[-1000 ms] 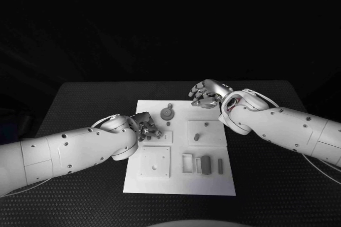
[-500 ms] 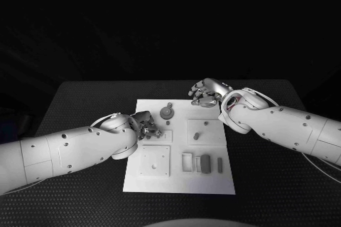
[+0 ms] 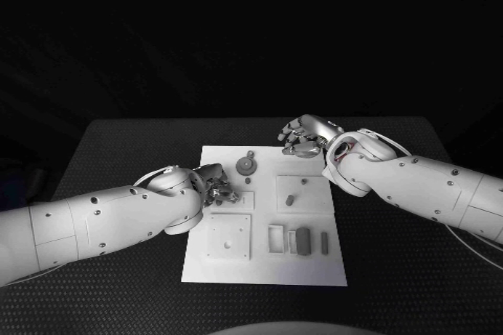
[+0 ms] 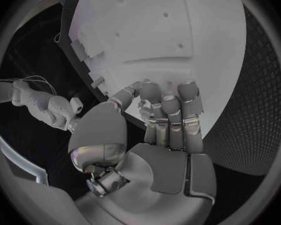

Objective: Assemble the parts on the task board

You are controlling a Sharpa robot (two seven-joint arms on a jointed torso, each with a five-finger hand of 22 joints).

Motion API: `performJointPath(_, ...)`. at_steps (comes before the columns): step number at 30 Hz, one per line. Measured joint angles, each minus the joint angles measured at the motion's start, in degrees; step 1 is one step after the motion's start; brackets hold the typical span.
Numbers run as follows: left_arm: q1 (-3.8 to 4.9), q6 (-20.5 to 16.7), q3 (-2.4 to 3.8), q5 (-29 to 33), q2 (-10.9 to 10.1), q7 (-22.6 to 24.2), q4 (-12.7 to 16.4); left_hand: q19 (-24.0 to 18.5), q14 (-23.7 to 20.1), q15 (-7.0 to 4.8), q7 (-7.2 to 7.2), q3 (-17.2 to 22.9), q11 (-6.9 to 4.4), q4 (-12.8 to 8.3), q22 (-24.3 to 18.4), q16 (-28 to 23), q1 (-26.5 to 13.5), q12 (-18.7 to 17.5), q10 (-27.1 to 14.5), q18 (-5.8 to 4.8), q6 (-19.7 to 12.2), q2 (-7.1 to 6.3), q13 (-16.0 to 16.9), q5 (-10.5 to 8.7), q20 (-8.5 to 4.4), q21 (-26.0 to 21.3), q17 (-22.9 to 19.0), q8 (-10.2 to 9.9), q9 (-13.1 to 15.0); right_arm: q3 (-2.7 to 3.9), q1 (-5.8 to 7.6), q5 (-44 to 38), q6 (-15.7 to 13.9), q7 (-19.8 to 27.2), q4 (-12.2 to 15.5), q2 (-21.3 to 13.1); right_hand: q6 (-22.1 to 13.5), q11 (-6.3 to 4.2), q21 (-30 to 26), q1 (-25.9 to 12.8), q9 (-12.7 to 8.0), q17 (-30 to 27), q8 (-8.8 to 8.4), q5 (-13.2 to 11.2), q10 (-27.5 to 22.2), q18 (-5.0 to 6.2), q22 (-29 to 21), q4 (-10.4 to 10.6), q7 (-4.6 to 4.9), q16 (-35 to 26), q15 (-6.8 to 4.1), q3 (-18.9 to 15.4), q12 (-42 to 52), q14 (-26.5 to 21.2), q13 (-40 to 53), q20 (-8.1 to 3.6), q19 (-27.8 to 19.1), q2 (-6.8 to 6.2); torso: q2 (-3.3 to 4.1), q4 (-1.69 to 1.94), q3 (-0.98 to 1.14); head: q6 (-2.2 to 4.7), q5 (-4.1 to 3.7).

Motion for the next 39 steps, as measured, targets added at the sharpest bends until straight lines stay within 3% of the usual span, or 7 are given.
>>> performJointPath(20,0.04,0.52,0.05,0.03,0.03,-0.14,-0.10,0.12,0.00,0.00,0.00,-0.06,-0.13,0.05,0.04,-0.01,0.00,0.00,0.13,0.00,0.00,0.00,-0.01,-0.23,-0.22,0.00,0.00,0.00,0.00,0.00,0.00,0.05,0.01,0.04,-0.01,-0.02,-0.01,0.00,0.00,0.00,-0.05,0.00,0.00,0.00,0.00,0.00,0.00,0.00,-0.19,0.00,-0.08,0.00,0.00,-0.08,0.01,0.01,-0.01,0.00,-0.02,-0.02,0.04,0.10,0.01)
performJointPath(22,0.06,0.75,0.07,0.03,0.07,-0.18,-0.13,0.12,0.00,0.00,0.00,-0.06,-0.08,0.07,0.04,-0.01,0.09,0.27,0.09,0.00,0.00,-0.08,0.01,-1.96,-0.22,0.23,0.00,0.22,-0.01,0.00,0.00,0.06,0.03,0.06,0.00,-0.04,-0.06,-0.01,0.00,-0.01,-0.11,0.00,0.00,0.00,-0.01,0.00,0.00,0.00,-0.14,0.00,-0.08,0.00,0.00,-0.08,0.01,0.02,-0.02,-0.01,-0.02,-0.02,0.04,0.10,0.01)
performJointPath(29,0.08,1.35,0.08,0.03,0.12,-0.28,-0.21,-0.08,0.00,0.00,0.00,-0.29,-0.07,2.51,0.03,0.27,0.32,0.67,0.07,0.00,0.00,-0.60,0.05,-2.87,-0.40,0.23,-0.26,0.69,-0.07,0.00,0.00,0.16,0.10,0.10,0.02,-0.05,-0.35,0.19,0.00,-0.39,-0.11,0.00,0.00,0.00,-0.22,0.00,0.00,0.00,-0.06,0.00,-0.07,0.00,0.00,-0.07,0.01,0.03,-0.03,-0.36,-0.01,-0.02,0.04,0.09,0.05)
performJointPath(32,0.08,1.61,0.08,0.02,0.12,-0.35,-0.27,-0.10,-0.12,-0.12,0.00,-0.58,-0.07,3.10,0.03,0.67,-0.25,0.94,0.07,0.00,0.00,-1.85,0.04,-2.87,-0.40,0.45,-0.34,1.00,-0.13,0.00,0.00,0.20,0.15,0.11,0.02,-0.05,-0.35,0.19,0.00,-0.60,-0.11,0.00,0.00,0.00,-0.22,-0.01,0.00,0.00,-0.06,0.00,-0.07,0.00,0.00,-0.07,0.01,0.08,-0.09,-0.15,-0.02,-0.02,0.04,0.09,0.05)
performJointPath(35,0.05,1.82,0.03,0.02,0.09,-0.47,-0.35,-1.00,-1.03,-0.37,-0.01,-4.87,-0.41,1.99,0.03,1.20,-1.71,1.49,-0.27,0.00,0.01,-1.25,0.04,1.30,-0.52,1.09,-0.49,1.57,-0.22,0.00,0.00,0.23,0.23,0.11,0.02,-0.07,-0.35,0.19,0.00,-0.60,-0.17,0.00,0.00,0.00,-0.22,-0.01,0.00,0.00,-0.06,0.00,-0.07,0.00,0.00,-0.07,0.01,-0.02,0.02,-0.15,-0.01,-0.02,0.04,0.09,0.05)
performJointPath(37,0.05,1.88,0.03,0.02,0.07,-0.53,-0.38,-1.10,-1.26,-0.60,-0.20,-5.82,-0.41,1.82,0.02,1.34,-2.46,1.50,-0.27,0.00,0.20,-1.37,0.04,1.80,-0.61,1.08,-0.58,1.66,-0.20,0.00,0.00,0.25,0.29,0.11,0.01,-0.07,-0.35,0.19,0.00,-0.60,-0.17,0.00,0.00,0.00,-0.22,-0.01,0.00,0.00,-0.07,0.00,-0.06,0.00,0.00,-0.06,0.01,-0.10,0.11,-0.15,-0.02,-0.02,0.04,0.11,0.05)
performJointPath(39,-0.01,1.97,-0.06,0.01,0.04,-0.73,-0.54,-1.57,-2.38,-1.28,-2.36,-6.28,-1.10,2.00,0.02,1.43,-2.98,1.50,-2.13,0.01,2.39,-1.78,0.04,1.79,-0.67,0.98,-0.63,1.33,-0.37,0.00,0.00,0.27,0.35,0.11,0.00,-0.07,-0.35,0.18,-0.22,-0.60,-0.17,0.00,0.00,0.00,-0.22,0.00,0.00,0.00,-0.07,0.00,-0.06,0.00,0.00,-0.06,0.01,-0.10,0.11,-0.15,-0.01,-0.03,0.04,0.14,0.05)
